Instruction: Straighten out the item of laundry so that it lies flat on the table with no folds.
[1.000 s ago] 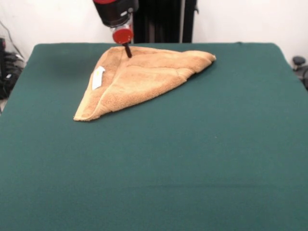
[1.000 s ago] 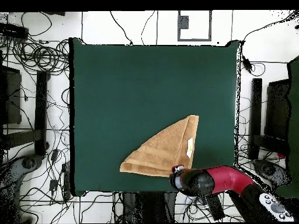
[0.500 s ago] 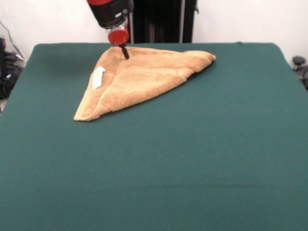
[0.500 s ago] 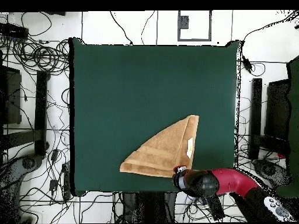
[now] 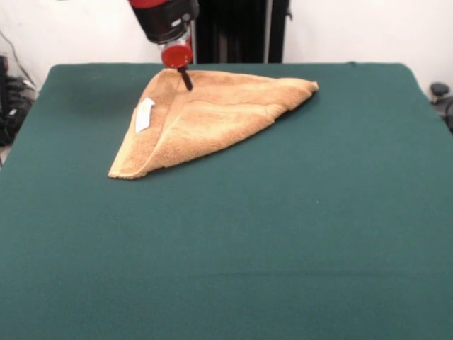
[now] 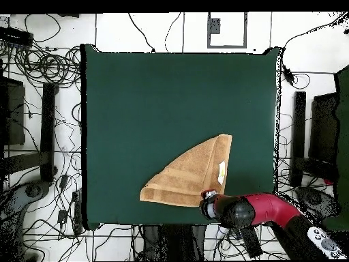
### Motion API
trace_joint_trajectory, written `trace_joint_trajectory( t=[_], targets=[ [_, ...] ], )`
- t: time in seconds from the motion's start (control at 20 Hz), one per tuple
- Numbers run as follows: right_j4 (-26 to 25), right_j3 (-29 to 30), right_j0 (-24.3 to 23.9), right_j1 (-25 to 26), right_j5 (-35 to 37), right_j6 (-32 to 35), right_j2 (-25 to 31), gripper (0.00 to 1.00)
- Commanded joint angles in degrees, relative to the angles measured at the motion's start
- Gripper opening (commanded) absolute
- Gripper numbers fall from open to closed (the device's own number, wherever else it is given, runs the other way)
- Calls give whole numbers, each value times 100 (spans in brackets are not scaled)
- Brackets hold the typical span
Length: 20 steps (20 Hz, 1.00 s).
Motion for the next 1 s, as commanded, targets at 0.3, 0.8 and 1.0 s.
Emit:
trace_joint_trajectory(
  t=[0.3,0.8,1.0],
  targets=[
    [-74,-699,443,280,-405,-1384,726,100],
    [-960,-916,1016,468,-1801,-515,323,100],
    [-1110,-980,1130,489,-2041,-379,197,100]
  ],
)
